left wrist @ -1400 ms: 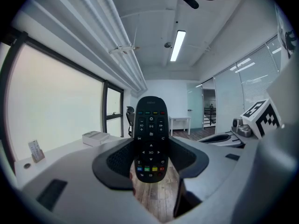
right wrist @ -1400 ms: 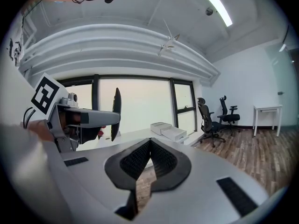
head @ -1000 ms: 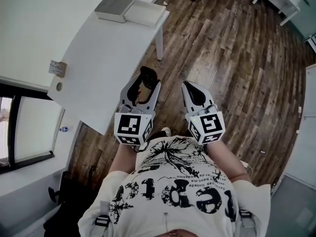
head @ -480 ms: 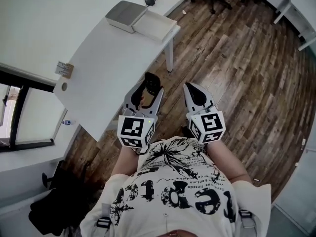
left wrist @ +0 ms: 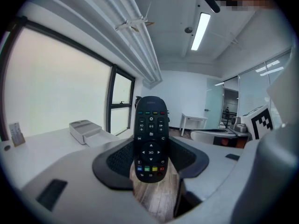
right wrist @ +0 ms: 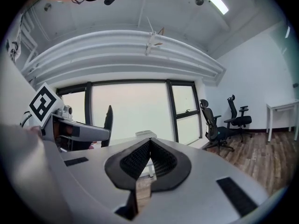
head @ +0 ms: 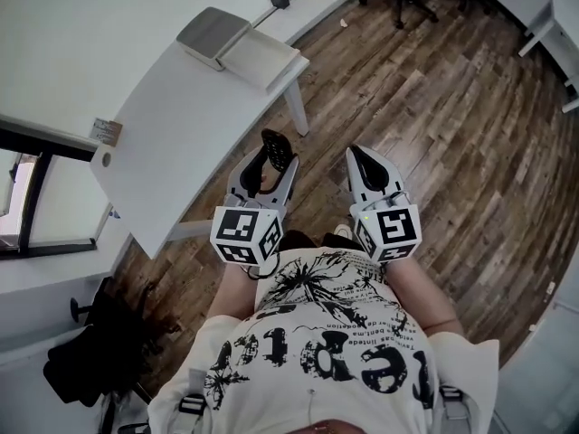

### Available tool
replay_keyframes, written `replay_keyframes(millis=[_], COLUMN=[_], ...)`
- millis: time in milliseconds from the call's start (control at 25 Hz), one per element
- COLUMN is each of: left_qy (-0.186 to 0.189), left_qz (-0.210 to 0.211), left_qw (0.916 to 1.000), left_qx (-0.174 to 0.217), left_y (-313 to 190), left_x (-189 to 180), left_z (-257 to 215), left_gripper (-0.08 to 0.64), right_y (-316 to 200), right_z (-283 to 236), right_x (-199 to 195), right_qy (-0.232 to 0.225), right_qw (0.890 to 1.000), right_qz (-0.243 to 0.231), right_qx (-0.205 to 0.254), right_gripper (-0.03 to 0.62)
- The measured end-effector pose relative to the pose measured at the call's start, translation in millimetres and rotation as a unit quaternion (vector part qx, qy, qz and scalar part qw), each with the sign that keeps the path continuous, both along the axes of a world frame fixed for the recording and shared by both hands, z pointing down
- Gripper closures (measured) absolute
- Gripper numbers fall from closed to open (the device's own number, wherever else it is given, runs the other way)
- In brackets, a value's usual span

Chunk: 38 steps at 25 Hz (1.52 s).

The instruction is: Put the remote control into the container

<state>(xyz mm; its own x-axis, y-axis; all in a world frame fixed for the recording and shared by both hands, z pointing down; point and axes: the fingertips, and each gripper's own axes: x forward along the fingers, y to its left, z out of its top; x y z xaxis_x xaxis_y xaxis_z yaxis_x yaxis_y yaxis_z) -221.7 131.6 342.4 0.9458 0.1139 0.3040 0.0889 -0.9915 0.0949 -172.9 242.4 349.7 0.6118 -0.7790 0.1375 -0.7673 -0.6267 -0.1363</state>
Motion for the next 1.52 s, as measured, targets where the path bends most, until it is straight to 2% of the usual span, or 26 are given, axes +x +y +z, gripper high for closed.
replay_keyframes(millis=[160, 400, 600, 760, 880, 1160, 1320, 1520], left_qy=[-0.014, -0.019, -0.024, -0.011, -0.004, 0.008, 0.017, 0.010], left_qz=[0.015, 0.039, 0.068, 0.101, 0.117, 0.116, 0.101, 0.051], left_qw=[0.9997, 0.9987, 0.9974, 0.9948, 0.9930, 0.9929, 0.9945, 0.9980], left_qx=[0.010, 0.027, 0.007, -0.008, -0.019, -0.026, -0.023, -0.036], left_y=[25.2, 45.3, 40.1, 34.0, 25.2, -23.8, -58.7, -103.6], left_x=[31.7, 89.5, 151.4, 212.5, 260.2, 339.7, 360.6, 367.6], left_z=[5.7, 13.9, 26.6, 22.1, 17.8, 10.7, 7.7, 13.9], left_gripper=[0.322, 0.322, 0.322, 0.322, 0.322, 0.322, 0.322, 0.322], right_y=[27.7, 35.5, 24.4, 9.5, 2.5, -44.5, -83.5, -141.0], right_z=[15.9, 27.3, 35.0, 28.8, 18.9, -0.8, -3.2, -10.9], right_x=[26.1, 74.4, 130.2, 180.9, 226.1, 306.7, 327.5, 347.7], right_qy=[-0.024, -0.026, -0.030, -0.013, -0.008, 0.023, 0.029, 0.046], right_qw=[1.000, 0.999, 0.998, 0.997, 0.995, 0.994, 0.994, 0.996], right_qz=[0.014, 0.026, 0.051, 0.061, 0.079, 0.079, 0.059, -0.002], right_qx=[0.002, -0.008, -0.026, -0.055, -0.056, -0.075, -0.083, -0.076], right_gripper=[0.590, 0.590, 0.591, 0.589, 0.590, 0.590, 0.590, 0.590])
